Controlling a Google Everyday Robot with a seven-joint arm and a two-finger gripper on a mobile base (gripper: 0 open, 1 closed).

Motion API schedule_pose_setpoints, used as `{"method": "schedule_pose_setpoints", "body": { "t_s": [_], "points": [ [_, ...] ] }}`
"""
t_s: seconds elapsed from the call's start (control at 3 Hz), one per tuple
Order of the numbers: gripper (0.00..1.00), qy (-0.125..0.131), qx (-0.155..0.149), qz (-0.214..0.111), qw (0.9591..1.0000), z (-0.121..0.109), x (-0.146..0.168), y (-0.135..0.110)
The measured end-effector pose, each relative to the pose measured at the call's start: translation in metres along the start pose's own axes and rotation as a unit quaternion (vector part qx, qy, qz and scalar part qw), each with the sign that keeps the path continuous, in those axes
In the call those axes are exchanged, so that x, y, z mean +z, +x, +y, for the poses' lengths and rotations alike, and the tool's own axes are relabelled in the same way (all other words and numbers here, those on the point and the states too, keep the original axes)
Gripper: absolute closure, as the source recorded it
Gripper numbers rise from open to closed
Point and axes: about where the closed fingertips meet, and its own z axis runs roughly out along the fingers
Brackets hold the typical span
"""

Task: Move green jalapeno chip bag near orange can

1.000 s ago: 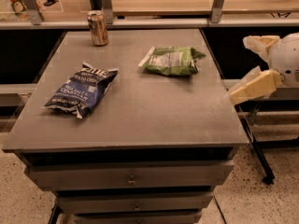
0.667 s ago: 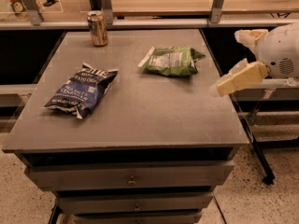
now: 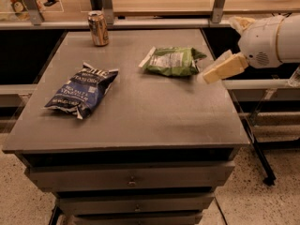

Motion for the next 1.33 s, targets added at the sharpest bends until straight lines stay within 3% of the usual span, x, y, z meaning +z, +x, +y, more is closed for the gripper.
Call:
{"method": "schedule_pose_setpoints", "body": {
  "t_s": [0.33, 0.67, 1.33],
  "points": [
    [0.0, -0.009, 0.0, -0.003, 1.0, -0.022, 0.025, 0.01],
    [0.0, -0.044, 0.008, 0.003, 0.999, -0.033, 0.051, 0.02],
    [0.0, -0.1, -0.002, 0.023, 0.9947, -0.034, 0.09, 0.026]
  ]
}}
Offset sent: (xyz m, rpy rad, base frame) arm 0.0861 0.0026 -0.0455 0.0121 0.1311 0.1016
